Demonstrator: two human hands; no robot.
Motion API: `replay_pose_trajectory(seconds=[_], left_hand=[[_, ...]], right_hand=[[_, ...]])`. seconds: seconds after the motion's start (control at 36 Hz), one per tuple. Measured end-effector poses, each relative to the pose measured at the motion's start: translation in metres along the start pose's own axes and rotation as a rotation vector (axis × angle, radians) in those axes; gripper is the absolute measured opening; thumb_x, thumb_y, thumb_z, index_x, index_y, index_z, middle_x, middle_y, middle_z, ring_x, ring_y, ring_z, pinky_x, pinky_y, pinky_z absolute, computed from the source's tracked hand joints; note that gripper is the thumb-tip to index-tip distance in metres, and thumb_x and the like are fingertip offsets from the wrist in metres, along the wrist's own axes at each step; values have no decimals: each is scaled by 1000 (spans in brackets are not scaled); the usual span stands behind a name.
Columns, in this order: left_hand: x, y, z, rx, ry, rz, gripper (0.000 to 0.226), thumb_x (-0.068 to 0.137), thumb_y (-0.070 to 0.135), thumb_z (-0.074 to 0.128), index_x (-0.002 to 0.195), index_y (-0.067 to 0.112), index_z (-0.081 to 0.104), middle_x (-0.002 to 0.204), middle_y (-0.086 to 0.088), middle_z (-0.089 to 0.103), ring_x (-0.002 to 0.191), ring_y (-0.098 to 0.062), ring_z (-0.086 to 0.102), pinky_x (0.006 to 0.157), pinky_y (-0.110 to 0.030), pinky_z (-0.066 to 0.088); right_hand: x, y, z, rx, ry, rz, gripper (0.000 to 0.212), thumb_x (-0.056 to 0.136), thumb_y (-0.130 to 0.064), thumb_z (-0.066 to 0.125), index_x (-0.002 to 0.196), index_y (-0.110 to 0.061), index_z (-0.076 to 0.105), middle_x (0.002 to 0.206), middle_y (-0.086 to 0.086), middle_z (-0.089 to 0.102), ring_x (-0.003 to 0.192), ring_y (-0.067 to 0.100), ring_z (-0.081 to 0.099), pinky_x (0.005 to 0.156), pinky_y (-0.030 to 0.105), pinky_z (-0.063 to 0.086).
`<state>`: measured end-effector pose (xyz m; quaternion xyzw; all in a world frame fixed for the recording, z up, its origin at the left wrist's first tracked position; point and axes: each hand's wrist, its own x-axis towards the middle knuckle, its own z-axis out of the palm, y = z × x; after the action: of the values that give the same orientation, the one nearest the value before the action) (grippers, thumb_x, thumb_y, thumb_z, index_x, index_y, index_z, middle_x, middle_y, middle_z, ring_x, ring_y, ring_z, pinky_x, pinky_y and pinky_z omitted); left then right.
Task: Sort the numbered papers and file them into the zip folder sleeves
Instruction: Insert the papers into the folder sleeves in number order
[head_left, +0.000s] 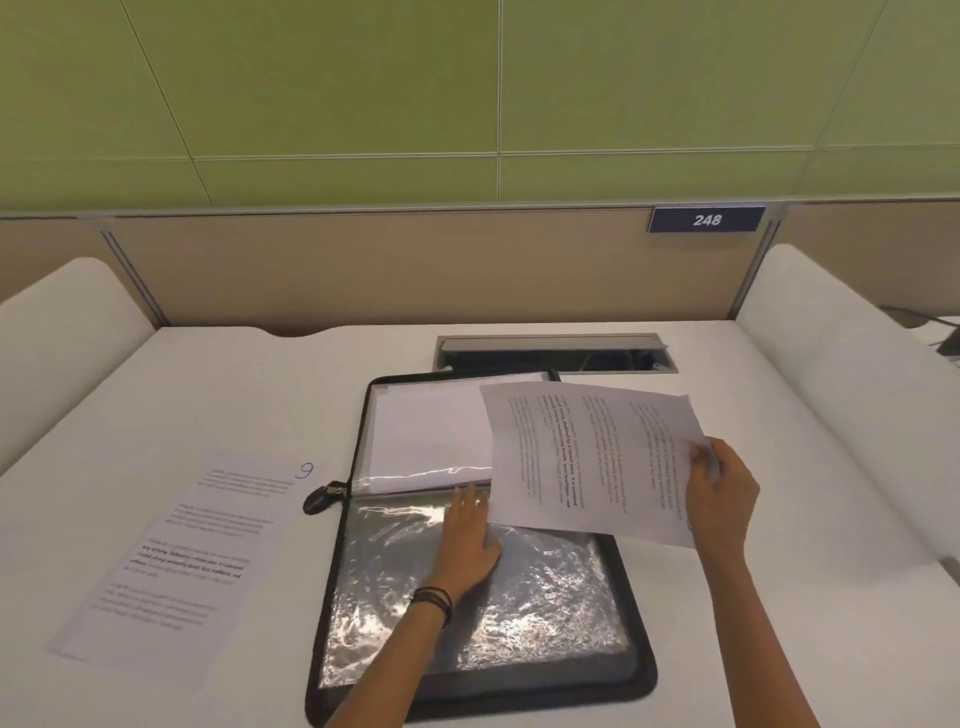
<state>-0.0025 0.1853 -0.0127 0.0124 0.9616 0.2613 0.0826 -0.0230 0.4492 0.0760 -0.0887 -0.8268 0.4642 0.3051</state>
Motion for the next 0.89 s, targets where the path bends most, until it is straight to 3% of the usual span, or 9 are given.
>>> replay_pose_trajectory(seconds=[0.19, 0.31, 0.36, 0.44, 0.5, 0.58, 0.67, 0.81, 0.89], left_hand=[[-7, 31, 39, 117, 44, 47, 64, 101, 35, 34, 151, 14, 0, 158, -7, -11, 145, -26, -13, 108, -28, -18], [-7, 51, 59, 104, -35, 63, 86, 83, 75, 3, 148, 21, -12, 149, -6, -27, 144, -27, -17, 112, -27, -23], [-6, 60, 64, 148, -34, 58, 87, 77, 80, -3, 144, 27, -19, 154, -11, -13, 145, -27, -11, 111, -29, -20], [8, 54, 93, 133, -19, -48, 82, 89, 72, 8, 150, 18, -2, 150, -14, 30, 141, -26, 7, 111, -38, 1], [11, 52, 102, 116, -15, -77, 79, 91, 69, 9, 151, 18, 2, 148, -11, 33, 141, -25, 10, 111, -40, 3], [-1, 63, 77, 144, -41, -17, 80, 87, 70, -6, 151, 23, 7, 153, -7, 15, 145, -26, 14, 114, -34, -10], [0, 59, 84, 83, 13, 77, 107, 62, 76, -34, 149, 27, 5, 150, 3, -16, 146, -21, -7, 108, -24, -28], [1, 55, 85, -17, 121, 79, 110, 63, 75, -34, 149, 28, 16, 150, 10, -8, 146, -16, -4, 112, -27, -15], [0, 57, 80, -99, 131, 64, 108, 58, 78, -35, 145, 29, 6, 150, 11, -4, 141, -10, -9, 114, -25, -10]], right_hand=[[1, 10, -14, -78, 112, -49, 31, 89, -18, 37, 95, 3, 59, 81, 8, 60, 59, 17, 50, 53, 13, 33], [3, 19, -20, -106, 150, -58, 31, 92, -17, 36, 96, 3, 60, 81, 16, 65, 57, 21, 51, 50, 14, 34], [4, 22, -21, -114, 149, -51, 30, 93, -17, 37, 97, 2, 60, 82, 16, 65, 57, 21, 53, 49, 15, 34], [6, 23, -24, -113, 156, -48, 25, 93, -12, 39, 96, 2, 60, 82, 16, 65, 58, 21, 52, 49, 15, 33], [6, 23, -28, -102, 162, -43, 26, 92, -11, 38, 96, 2, 59, 83, 17, 65, 59, 21, 51, 50, 13, 33], [4, 26, -34, -79, 158, -24, 24, 91, -7, 37, 97, 4, 59, 85, 17, 63, 63, 21, 49, 51, 6, 35], [4, 29, -40, -72, 157, -13, 25, 90, -5, 37, 97, 5, 59, 86, 18, 63, 66, 21, 50, 56, 0, 34], [3, 39, -48, -87, 164, 13, 21, 90, 3, 39, 96, 6, 59, 85, 19, 62, 68, 23, 50, 60, -1, 32], [4, 47, -52, -96, 180, 48, 20, 90, 10, 42, 97, 5, 60, 88, 20, 63, 73, 21, 50, 62, 1, 32]])
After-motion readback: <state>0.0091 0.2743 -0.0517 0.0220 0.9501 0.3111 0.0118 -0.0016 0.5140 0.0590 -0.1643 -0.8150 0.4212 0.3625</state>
